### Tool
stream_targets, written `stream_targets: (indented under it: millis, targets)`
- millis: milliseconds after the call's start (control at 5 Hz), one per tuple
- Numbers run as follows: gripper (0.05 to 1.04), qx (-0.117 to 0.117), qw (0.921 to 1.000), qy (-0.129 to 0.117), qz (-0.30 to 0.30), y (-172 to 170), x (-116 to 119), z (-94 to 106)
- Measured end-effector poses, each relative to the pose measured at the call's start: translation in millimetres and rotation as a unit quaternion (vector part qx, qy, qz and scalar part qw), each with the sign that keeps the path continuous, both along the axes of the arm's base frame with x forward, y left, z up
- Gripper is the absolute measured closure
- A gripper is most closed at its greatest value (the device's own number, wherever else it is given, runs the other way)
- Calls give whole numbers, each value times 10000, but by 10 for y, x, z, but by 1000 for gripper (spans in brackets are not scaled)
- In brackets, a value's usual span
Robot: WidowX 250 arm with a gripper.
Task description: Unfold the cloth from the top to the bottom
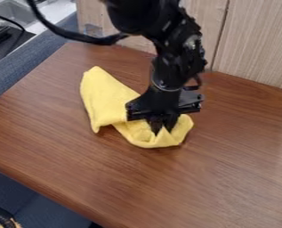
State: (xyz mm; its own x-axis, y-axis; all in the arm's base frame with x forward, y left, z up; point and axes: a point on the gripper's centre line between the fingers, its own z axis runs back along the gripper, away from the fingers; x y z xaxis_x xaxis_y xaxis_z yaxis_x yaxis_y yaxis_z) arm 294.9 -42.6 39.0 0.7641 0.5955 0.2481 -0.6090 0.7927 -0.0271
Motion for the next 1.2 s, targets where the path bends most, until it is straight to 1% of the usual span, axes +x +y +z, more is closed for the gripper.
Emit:
stream_targets:
  millis: [200,400,600,800,1000,1200]
  targets:
    - [588,-98,9999,85,13,-11,59,71]
    - [260,-16,9999,136,15,28,62,92]
    - [75,3,10000,52,2,39,100,247]
    - [78,-18,9999,-97,44,59,117,458]
    - [83,-91,9991,-412,47,61,122,762]
    - [83,-139,9982,-580,104,88,90,955]
